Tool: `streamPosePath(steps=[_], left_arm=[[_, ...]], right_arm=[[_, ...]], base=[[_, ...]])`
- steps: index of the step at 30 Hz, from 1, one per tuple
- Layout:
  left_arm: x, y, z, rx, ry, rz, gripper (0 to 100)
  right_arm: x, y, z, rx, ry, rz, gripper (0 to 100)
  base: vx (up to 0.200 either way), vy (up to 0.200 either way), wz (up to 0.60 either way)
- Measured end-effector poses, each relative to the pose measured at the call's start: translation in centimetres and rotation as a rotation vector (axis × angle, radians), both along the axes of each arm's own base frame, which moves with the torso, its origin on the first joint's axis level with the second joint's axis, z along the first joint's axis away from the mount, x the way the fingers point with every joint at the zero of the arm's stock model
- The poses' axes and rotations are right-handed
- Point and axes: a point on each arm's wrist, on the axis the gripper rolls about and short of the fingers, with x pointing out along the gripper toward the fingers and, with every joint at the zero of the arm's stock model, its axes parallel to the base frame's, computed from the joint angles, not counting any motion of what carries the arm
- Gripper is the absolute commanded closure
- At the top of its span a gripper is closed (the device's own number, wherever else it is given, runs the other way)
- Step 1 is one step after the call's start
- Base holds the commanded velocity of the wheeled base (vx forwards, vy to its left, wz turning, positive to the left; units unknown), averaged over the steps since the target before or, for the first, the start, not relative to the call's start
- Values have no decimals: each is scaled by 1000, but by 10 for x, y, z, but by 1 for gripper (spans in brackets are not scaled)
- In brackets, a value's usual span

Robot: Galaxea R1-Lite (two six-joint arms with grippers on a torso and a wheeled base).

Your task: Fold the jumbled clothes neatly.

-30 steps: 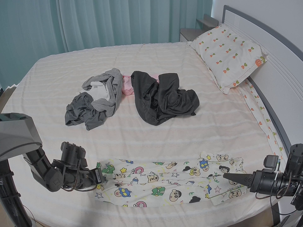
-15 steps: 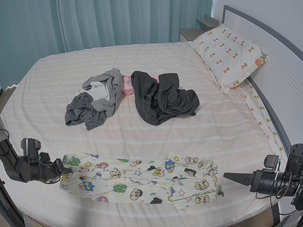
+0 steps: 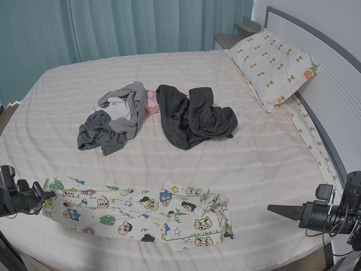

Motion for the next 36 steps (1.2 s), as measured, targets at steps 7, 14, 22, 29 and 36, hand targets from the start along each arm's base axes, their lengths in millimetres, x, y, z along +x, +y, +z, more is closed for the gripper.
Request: streamPosePath(steps=[7, 14, 22, 29, 36], left_arm=[[6, -48, 36, -54, -18, -92, 100], [17, -117, 70, 28, -19, -222, 100], [29, -206, 90, 183, -52, -344, 100], [35, -307, 87, 248, -75, -472, 100], [43, -382, 71, 256, -94, -475, 100]], right_arm=[[0, 0, 0, 2, -1, -2, 0], [0, 0, 0, 3, 0, -3, 0], [0, 0, 0, 3, 0, -2, 0], [0, 0, 0, 2, 1, -2, 0], [1, 0, -1, -1, 5, -2, 0]], base=[[0, 0, 0], [0, 0, 0], [0, 0, 0], [0, 0, 0], [0, 0, 0]])
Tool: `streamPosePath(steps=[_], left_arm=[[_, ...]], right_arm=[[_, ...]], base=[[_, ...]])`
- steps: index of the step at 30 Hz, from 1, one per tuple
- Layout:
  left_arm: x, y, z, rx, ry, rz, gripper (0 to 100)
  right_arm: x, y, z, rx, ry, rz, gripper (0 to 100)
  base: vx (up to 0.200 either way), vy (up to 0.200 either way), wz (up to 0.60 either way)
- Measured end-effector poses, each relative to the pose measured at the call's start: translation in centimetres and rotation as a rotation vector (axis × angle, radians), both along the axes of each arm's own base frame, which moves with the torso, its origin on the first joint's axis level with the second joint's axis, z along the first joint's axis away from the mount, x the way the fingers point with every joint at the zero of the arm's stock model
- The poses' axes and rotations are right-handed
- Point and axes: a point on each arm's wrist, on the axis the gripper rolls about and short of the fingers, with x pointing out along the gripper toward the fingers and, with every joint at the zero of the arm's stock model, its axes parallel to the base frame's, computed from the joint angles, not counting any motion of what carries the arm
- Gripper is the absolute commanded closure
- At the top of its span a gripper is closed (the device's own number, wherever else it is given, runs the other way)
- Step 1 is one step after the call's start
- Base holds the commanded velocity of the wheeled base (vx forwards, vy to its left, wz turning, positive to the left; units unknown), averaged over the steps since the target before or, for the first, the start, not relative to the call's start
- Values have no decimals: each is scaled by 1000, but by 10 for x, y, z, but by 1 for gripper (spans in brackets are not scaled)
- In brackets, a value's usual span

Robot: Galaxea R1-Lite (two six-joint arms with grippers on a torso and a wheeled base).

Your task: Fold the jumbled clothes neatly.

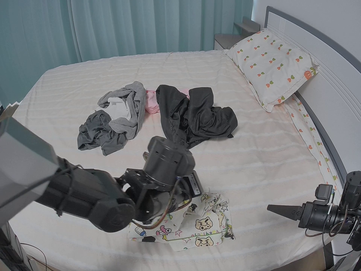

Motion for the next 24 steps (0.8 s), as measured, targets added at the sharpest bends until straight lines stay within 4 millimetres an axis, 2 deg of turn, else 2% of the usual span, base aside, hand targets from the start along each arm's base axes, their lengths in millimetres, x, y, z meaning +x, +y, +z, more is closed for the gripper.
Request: streamPosePath(steps=[3, 4, 8, 15, 24], left_arm=[[4, -17, -8, -20, -7, 5, 100], [5, -20, -12, -19, -6, 4, 0], [10, -25, -20, -14, -4, 3, 0], [16, -26, -22, -11, -3, 17, 0], [19, -4, -8, -28, -10, 56, 0]], right_arm=[[0, 0, 0, -1, 2, -1, 0], [0, 0, 0, -1, 3, -1, 0], [0, 0, -1, -2, 4, -1, 0], [0, 0, -1, -2, 5, 0, 0], [0, 0, -1, -3, 7, -1, 0]], base=[[0, 0, 0], [0, 0, 0], [0, 0, 0], [0, 0, 0], [0, 0, 0]])
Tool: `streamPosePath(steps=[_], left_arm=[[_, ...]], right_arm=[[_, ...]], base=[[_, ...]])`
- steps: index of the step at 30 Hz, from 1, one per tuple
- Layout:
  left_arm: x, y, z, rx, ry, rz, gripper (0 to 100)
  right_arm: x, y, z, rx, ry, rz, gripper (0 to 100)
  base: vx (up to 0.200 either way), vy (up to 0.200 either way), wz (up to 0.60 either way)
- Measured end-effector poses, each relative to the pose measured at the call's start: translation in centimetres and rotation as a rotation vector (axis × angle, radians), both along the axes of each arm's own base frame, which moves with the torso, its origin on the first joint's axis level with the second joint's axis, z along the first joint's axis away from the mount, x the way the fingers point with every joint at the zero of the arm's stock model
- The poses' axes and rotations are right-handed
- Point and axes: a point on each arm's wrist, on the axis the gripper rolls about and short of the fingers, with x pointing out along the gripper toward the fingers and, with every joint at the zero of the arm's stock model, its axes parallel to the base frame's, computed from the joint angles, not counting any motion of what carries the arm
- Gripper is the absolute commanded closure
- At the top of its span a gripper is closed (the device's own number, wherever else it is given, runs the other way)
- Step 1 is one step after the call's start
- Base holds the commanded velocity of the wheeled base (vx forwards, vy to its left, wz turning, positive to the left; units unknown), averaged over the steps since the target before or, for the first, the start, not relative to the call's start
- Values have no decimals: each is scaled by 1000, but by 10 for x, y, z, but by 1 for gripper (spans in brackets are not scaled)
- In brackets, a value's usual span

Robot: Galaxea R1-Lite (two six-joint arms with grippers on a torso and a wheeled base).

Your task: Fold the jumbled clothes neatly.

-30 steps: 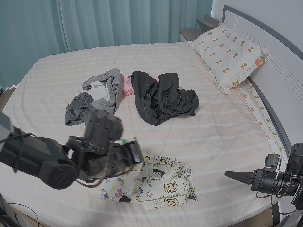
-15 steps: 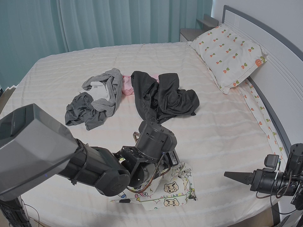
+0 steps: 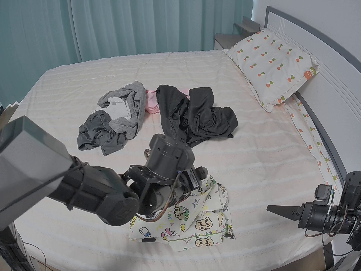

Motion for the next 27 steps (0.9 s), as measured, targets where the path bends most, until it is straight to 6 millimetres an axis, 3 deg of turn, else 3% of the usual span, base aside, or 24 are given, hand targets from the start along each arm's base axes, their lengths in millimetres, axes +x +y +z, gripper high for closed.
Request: streamPosePath(steps=[11, 19, 27], left_arm=[[-47, 60, 18, -18, 36, -14, 0], [-82, 134, 25, -144, 112, -23, 0], [-91, 205, 24, -387, 136, 38, 0]], right_arm=[[0, 1, -1, -3, 5, 8, 0], [8, 11, -3, -41, -4, 14, 0], [36, 44, -6, -140, -35, -48, 0]], base=[[0, 0, 0], [0, 0, 0], [0, 0, 0]])
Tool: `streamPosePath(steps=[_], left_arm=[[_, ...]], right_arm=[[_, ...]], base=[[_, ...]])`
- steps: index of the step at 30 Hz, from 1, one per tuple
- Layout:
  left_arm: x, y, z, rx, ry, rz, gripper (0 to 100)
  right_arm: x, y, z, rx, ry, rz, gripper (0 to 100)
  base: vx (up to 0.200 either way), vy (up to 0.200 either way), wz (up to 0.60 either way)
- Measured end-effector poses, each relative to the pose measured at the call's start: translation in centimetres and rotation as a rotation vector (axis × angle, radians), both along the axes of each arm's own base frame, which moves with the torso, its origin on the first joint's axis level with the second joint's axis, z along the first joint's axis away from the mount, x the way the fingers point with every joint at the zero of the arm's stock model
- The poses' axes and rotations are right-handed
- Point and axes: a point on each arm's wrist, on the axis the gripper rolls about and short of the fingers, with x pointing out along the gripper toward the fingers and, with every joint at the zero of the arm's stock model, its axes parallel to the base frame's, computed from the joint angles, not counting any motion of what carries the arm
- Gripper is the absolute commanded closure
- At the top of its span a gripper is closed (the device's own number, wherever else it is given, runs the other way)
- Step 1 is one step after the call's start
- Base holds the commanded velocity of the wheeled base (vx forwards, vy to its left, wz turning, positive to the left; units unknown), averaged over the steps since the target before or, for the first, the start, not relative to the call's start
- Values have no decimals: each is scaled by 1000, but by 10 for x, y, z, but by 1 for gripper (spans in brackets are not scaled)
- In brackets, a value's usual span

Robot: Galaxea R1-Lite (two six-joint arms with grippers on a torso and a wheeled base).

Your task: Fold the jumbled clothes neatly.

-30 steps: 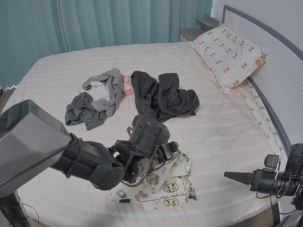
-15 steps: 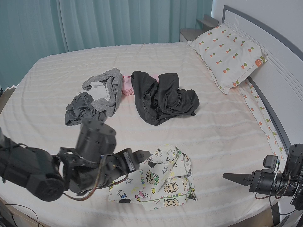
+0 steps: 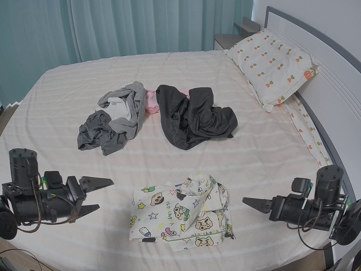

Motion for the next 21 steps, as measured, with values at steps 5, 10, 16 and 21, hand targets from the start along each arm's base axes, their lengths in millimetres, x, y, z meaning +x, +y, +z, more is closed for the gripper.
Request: streamPosePath(steps=[5, 10, 16, 21], left_arm=[[-1, 35, -4, -111, 0, 47, 0], [-4, 46, -9, -201, 19, -17, 0], [-8, 54, -15, -249, 31, -34, 0], [-9, 58, -19, -257, 37, -20, 0]], right_arm=[[20, 33, -5, -125, 7, 26, 0], [35, 61, -7, -270, 44, 56, 0], [46, 86, -8, -465, -12, 29, 0], [51, 101, -8, -510, -61, 40, 0]], base=[[0, 0, 0], [0, 0, 0], [0, 133, 0], [0, 200, 0]])
